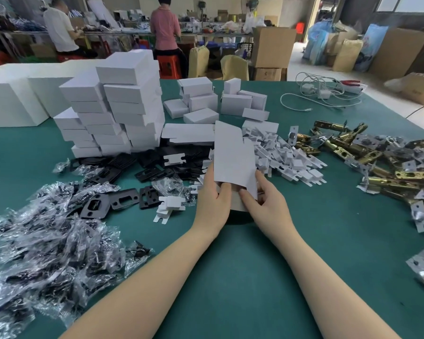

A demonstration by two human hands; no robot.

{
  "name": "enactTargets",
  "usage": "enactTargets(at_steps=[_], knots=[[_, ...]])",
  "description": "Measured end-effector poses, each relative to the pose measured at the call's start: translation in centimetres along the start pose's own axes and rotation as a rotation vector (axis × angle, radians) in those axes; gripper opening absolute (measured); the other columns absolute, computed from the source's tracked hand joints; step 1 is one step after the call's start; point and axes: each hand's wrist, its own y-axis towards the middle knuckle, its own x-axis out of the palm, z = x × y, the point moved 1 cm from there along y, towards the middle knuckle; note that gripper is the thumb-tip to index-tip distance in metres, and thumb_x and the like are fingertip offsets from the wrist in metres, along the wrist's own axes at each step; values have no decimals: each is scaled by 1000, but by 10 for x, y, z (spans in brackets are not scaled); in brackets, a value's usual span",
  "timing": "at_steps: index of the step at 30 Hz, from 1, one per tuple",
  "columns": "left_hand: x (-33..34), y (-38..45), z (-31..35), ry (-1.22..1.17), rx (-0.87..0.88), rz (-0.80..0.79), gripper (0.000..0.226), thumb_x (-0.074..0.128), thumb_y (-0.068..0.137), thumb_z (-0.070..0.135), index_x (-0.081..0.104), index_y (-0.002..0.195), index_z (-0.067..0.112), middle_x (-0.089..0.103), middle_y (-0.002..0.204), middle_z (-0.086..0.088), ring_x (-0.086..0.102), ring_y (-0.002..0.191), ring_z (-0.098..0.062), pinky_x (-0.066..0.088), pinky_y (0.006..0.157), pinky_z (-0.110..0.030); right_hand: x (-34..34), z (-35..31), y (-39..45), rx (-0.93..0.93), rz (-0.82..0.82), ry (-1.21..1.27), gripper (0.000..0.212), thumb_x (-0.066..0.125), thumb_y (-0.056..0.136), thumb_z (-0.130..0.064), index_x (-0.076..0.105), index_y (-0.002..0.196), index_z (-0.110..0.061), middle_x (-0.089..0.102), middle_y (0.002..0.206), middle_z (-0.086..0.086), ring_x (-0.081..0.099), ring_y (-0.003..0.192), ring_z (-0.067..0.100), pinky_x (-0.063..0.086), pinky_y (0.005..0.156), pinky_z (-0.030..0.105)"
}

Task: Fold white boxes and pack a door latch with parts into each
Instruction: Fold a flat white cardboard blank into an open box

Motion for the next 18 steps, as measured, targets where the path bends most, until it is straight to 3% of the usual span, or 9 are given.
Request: enactTargets(at_steps=[4,7,9,12,14,16,18], knots=[[3,1,-1,44,36,-78,50,43,99,5,42,144,25,54,119,41,51,109,17,36,86,-1,1,-2,0,-24,110,-2,35,63,89,-24,53,114,-46,64,86,-29,61,80,-1,43,62,8],[6,-3,0,79,73,-145,54,41,94,7,40,145,24,52,120,45,48,111,19,35,87,0,3,-1,-2,15,144,-64,51,53,93,-24,42,143,-19,62,111,-7,55,101,12,45,82,26],[6,-4,0,123,79,-193,59,39,88,12,40,145,29,52,105,50,50,96,22,36,81,2,2,0,-5,36,180,-95,53,48,94,-19,39,146,-19,58,117,1,51,106,17,41,84,29],[8,-7,0,177,70,-258,69,39,87,11,29,152,29,41,105,61,42,95,31,31,80,6,-2,-2,-6,135,267,26,55,47,93,-10,45,147,-20,61,127,-5,55,113,8,42,95,21],[9,-9,2,213,67,-265,79,39,89,6,7,157,29,23,120,64,36,108,30,26,84,7,-4,0,-6,165,300,103,50,48,93,-9,52,141,-20,65,115,-16,57,92,-13,41,81,2],[10,-10,4,257,82,-255,85,38,88,1,-1,157,31,32,141,39,40,123,7,31,93,-3,-5,0,-5,167,316,150,47,48,93,-9,58,137,-23,65,117,-20,54,87,-21,37,71,-4],[11,-10,5,308,91,-251,87,38,88,-4,-2,156,32,43,144,0,44,123,-17,40,98,-25,-4,0,-5,170,321,212,45,48,93,-10,62,132,-27,66,122,-18,56,96,-17,42,75,-1]])
